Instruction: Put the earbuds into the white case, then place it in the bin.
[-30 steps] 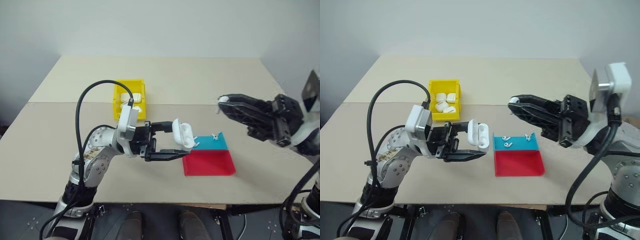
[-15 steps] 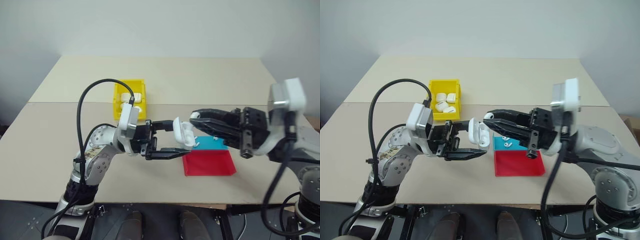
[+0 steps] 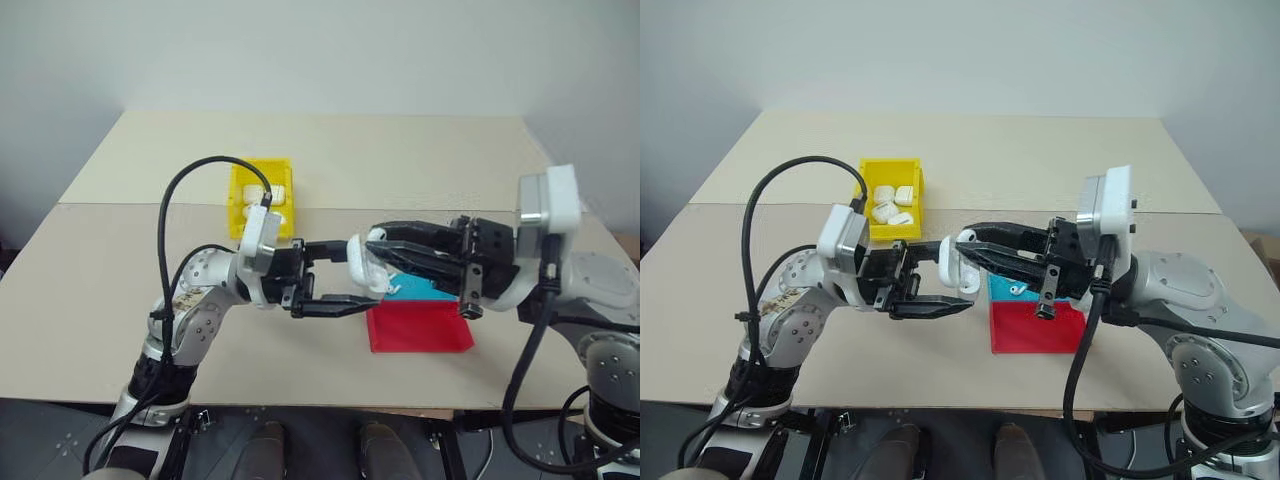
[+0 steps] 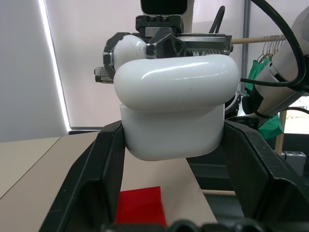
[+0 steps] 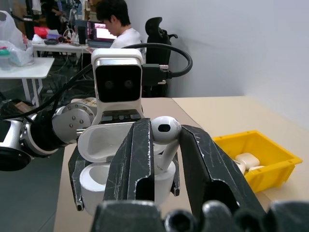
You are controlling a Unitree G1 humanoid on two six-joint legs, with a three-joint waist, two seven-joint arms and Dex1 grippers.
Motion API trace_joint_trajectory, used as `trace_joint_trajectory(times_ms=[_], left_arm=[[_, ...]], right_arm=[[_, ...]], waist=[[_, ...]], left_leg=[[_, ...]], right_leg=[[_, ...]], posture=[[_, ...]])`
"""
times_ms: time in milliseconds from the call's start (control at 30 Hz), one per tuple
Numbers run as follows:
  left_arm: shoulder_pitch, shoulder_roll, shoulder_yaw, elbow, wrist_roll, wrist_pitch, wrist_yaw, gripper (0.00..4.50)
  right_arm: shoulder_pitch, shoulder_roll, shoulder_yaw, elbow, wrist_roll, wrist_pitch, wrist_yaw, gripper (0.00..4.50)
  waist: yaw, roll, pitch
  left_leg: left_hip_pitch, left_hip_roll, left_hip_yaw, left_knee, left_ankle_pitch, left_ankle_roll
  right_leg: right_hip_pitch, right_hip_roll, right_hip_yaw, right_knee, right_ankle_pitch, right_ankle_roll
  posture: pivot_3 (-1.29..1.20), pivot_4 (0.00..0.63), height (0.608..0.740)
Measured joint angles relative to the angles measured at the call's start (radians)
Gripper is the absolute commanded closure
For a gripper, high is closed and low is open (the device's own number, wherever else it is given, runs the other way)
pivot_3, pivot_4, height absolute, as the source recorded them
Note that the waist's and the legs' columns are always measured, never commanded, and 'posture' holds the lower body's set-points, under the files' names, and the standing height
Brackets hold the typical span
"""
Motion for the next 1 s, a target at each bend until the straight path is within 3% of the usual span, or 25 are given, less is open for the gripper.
trace_joint_trajectory(times_ms=[300, 600, 1000], left_arm=[[-0.002, 0.003, -0.003, 0.025, 0.014, -0.001, -0.009, 1.75], [-0.004, 0.005, -0.003, 0.035, 0.034, -0.005, -0.026, 1.75], [-0.011, 0.0, 0.008, 0.033, 0.035, -0.009, -0.01, 1.75]], right_arm=[[0.009, -0.01, 0.032, 0.003, -0.054, -0.033, -0.003, 3.88], [0.029, -0.045, 0.021, 0.025, -0.078, -0.049, 0.021, 0.96], [0.015, -0.079, -0.016, 0.106, -0.078, -0.06, 0.073, 0.96]], waist=[[0.0, 0.0, 0.0], [0.0, 0.0, 0.0], [0.0, 0.0, 0.0]], left_leg=[[0.0, 0.0, 0.0, 0.0, 0.0, 0.0], [0.0, 0.0, 0.0, 0.0, 0.0, 0.0], [0.0, 0.0, 0.0, 0.0, 0.0, 0.0]], right_leg=[[0.0, 0.0, 0.0, 0.0, 0.0, 0.0], [0.0, 0.0, 0.0, 0.0, 0.0, 0.0], [0.0, 0.0, 0.0, 0.0, 0.0, 0.0]], posture=[[0.0, 0.15, 0.74], [0.0, 0.15, 0.74], [0.0, 0.15, 0.74]])
